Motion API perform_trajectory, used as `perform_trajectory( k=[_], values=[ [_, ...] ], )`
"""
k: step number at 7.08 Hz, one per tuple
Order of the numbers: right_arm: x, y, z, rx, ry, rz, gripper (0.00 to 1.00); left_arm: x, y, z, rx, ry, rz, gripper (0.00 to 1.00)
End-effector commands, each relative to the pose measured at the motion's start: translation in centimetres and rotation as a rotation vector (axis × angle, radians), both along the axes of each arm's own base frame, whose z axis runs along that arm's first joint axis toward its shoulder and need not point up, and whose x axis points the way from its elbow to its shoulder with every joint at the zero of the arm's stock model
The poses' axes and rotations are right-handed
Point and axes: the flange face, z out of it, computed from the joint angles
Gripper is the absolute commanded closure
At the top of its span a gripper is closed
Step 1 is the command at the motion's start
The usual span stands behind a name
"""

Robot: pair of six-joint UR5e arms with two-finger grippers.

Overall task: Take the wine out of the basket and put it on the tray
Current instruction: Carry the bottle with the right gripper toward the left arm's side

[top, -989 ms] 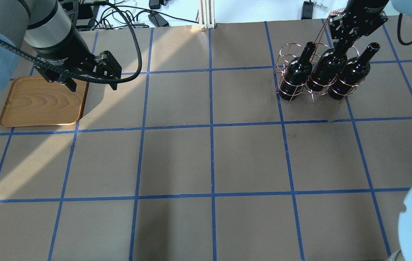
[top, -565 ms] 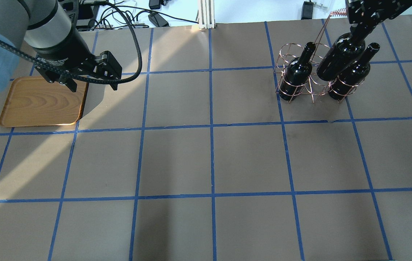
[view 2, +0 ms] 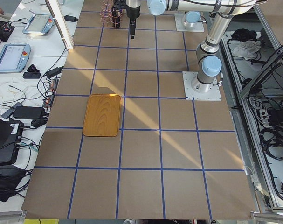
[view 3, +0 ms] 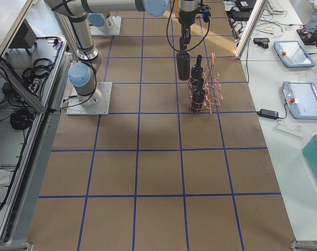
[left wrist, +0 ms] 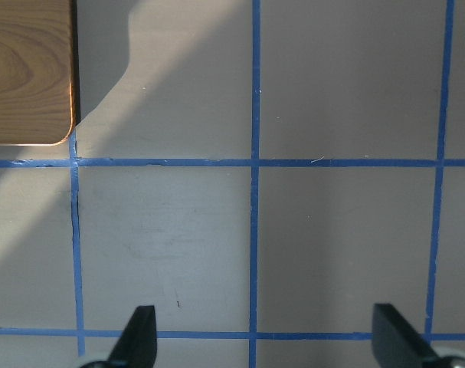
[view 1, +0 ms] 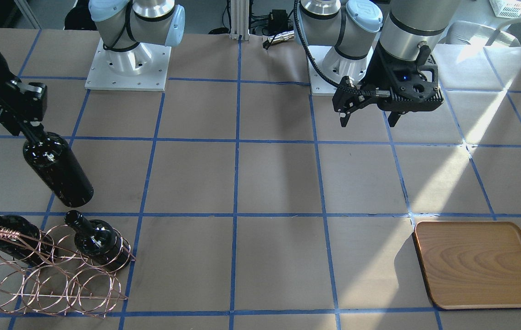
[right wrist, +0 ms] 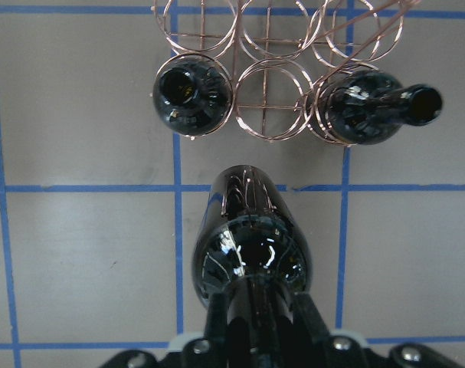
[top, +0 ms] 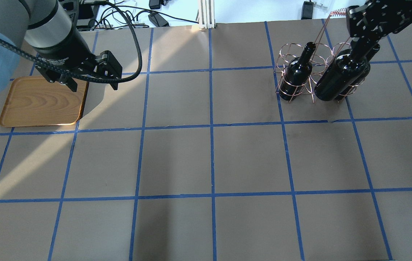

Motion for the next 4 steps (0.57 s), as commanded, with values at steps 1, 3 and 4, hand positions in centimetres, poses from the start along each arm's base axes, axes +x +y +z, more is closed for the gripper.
perform_trajectory(
  k=[1,3,4],
  values=[
    [7.8,0.5,-3.5,0.038,-0.003,-0.098,0.84,0.0,0.0,0.0,0.001,0.0,0.001,0.0],
    [17.5,-0.5,-6.6,-0.017,-0.032,-0.191,0.84,0.0,0.0,-0.1,0.002,0.0,-0.001,0.0],
    [22.2,-0.6,-8.3,-0.037,-0.042,-0.233,0.84,0.1,0.0,0.0,0.001,-0.002,0.003,0.0]
  ],
)
